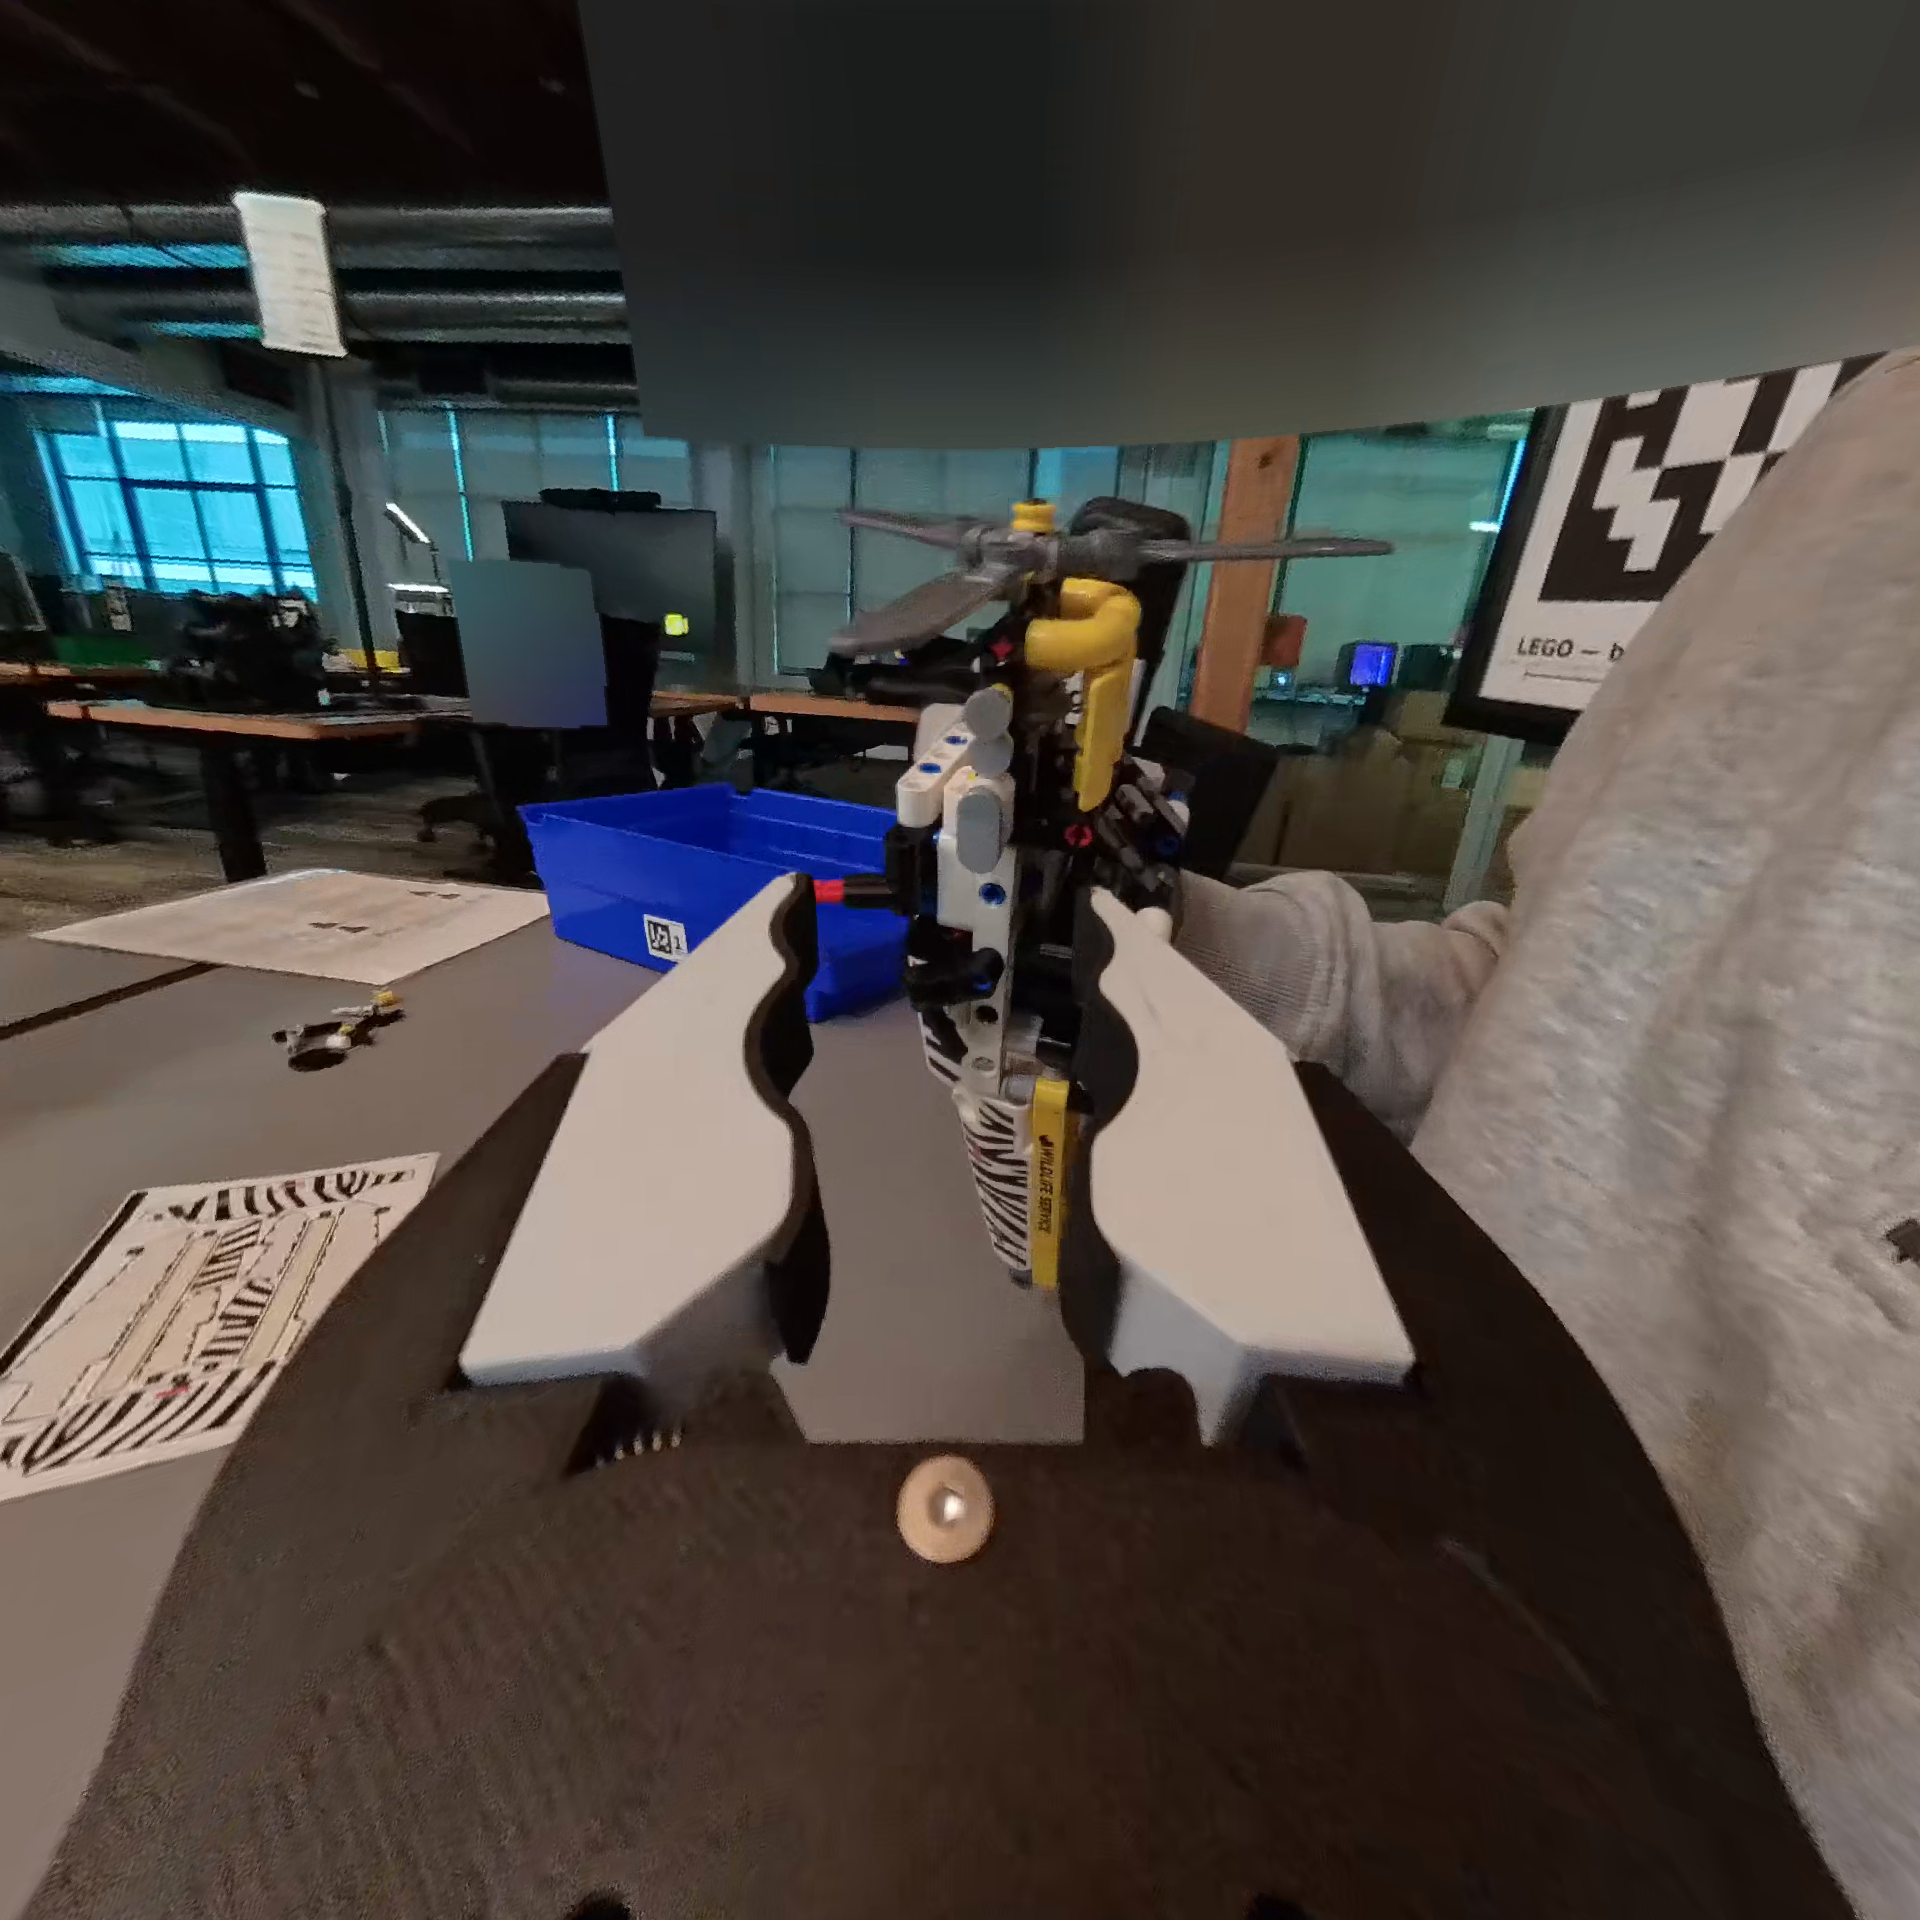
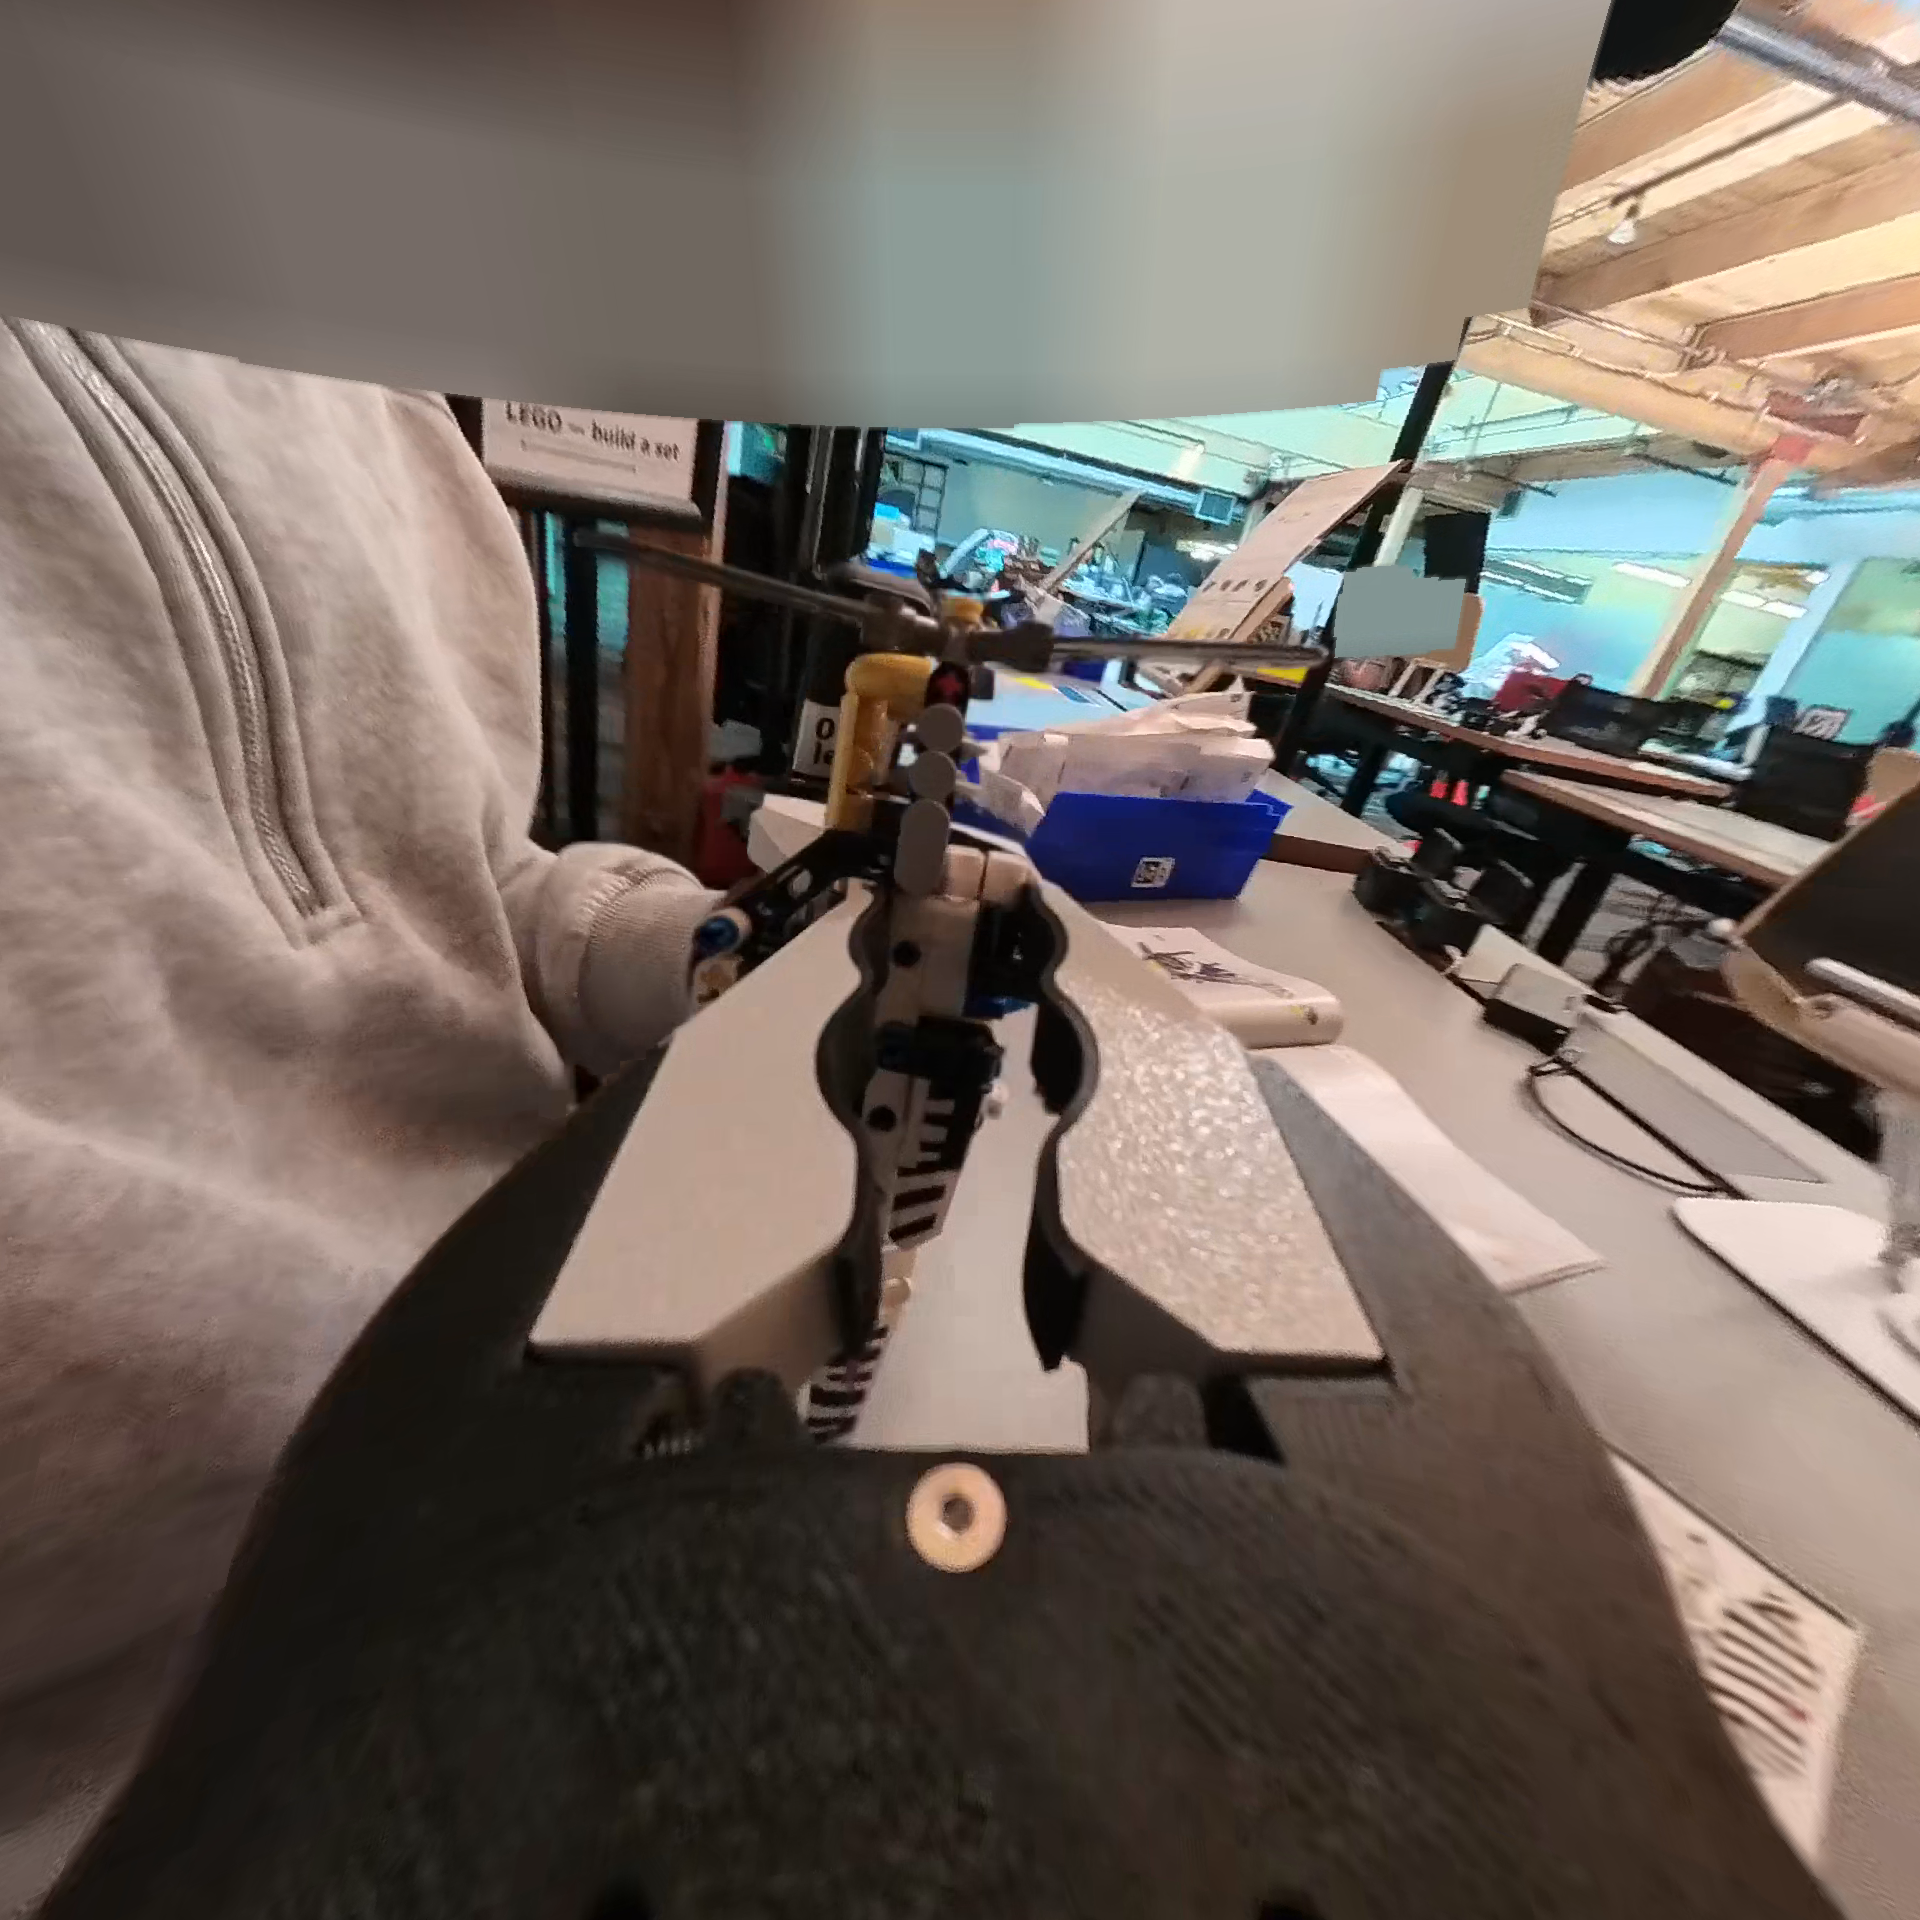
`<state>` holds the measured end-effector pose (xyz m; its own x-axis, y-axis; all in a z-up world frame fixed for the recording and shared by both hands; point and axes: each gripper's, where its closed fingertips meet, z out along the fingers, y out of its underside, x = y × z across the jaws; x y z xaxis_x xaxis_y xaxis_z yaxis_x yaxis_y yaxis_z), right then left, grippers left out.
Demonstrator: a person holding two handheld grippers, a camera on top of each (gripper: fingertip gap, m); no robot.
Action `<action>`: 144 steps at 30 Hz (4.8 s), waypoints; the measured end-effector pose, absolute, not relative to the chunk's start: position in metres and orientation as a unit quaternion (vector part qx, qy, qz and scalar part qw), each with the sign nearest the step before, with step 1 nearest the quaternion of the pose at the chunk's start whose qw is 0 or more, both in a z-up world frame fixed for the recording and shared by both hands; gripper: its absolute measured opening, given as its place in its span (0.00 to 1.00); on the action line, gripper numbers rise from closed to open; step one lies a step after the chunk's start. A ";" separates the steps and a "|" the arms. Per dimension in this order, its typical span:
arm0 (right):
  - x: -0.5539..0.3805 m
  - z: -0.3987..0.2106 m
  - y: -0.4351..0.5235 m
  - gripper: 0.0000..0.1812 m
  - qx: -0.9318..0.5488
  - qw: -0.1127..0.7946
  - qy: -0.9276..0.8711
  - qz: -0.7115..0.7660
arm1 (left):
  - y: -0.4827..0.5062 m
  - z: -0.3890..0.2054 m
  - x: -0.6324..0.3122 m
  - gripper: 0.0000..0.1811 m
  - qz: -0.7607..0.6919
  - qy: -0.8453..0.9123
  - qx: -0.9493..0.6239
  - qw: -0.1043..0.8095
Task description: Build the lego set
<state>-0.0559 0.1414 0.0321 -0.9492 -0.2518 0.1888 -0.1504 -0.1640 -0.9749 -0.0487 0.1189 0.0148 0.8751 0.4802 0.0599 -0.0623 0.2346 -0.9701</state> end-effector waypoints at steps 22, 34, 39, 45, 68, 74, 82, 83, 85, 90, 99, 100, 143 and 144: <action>-0.051 0.035 0.143 0.12 -0.080 0.274 0.535 -0.795 | 0.134 0.024 -0.039 0.15 0.132 -0.209 -0.614 0.750; -0.046 0.046 0.144 0.12 -0.090 0.286 0.498 -0.813 | 0.135 0.035 -0.038 0.12 0.179 -0.231 -0.604 0.741; -0.042 0.048 0.144 0.12 -0.099 0.282 0.498 -0.814 | 0.135 0.036 -0.036 0.12 0.180 -0.228 -0.607 0.740; -0.041 0.050 0.146 0.12 -0.107 0.279 0.492 -0.818 | 0.137 0.037 -0.034 0.12 0.175 -0.230 -0.607 0.740; -0.160 -0.069 0.092 0.13 -0.189 -0.483 0.788 -0.333 | -0.041 -0.023 -0.083 0.28 0.251 -0.487 -0.448 0.706; -0.142 -0.099 0.079 0.13 -0.215 -0.491 0.797 -0.279 | -0.034 -0.028 -0.083 0.26 0.261 -0.484 -0.468 0.692; -0.111 -0.104 0.093 0.14 -0.197 -0.449 0.833 -0.256 | -0.024 -0.033 -0.081 0.25 0.241 -0.480 -0.469 0.701; -0.107 -0.104 0.096 0.14 -0.196 -0.447 0.835 -0.253 | -0.023 -0.033 -0.081 0.25 0.240 -0.479 -0.471 0.700; -0.103 -0.104 0.100 0.14 -0.196 -0.446 0.837 -0.248 | -0.020 -0.035 -0.080 0.25 0.236 -0.478 -0.475 0.700; -0.097 -0.090 0.105 0.14 -0.163 -0.424 0.840 -0.297 | -0.012 -0.038 -0.078 0.25 0.220 -0.477 -0.482 0.701; -0.102 -0.090 0.108 0.14 -0.157 -0.423 0.843 -0.293 | 0.048 -0.070 -0.071 0.39 0.009 -0.486 -0.524 0.700; -0.101 -0.091 0.107 0.14 -0.156 -0.422 0.845 -0.291 | 0.056 -0.075 -0.071 0.39 -0.008 -0.488 -0.529 0.694; -0.132 -0.127 0.190 0.38 0.097 -0.137 0.892 -0.421 | 0.043 -0.087 -0.086 0.17 0.031 -0.530 -0.504 0.681; -0.138 -0.129 0.191 0.38 0.103 -0.135 0.893 -0.416 | 0.040 -0.086 -0.086 0.17 0.036 -0.531 -0.499 0.684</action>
<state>-0.1379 0.1912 -0.1291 -0.9421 0.2971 0.1557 0.0723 0.6331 -0.7707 -0.0856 0.0401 -0.0856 0.4344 0.5794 0.6897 0.4802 0.4989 -0.7215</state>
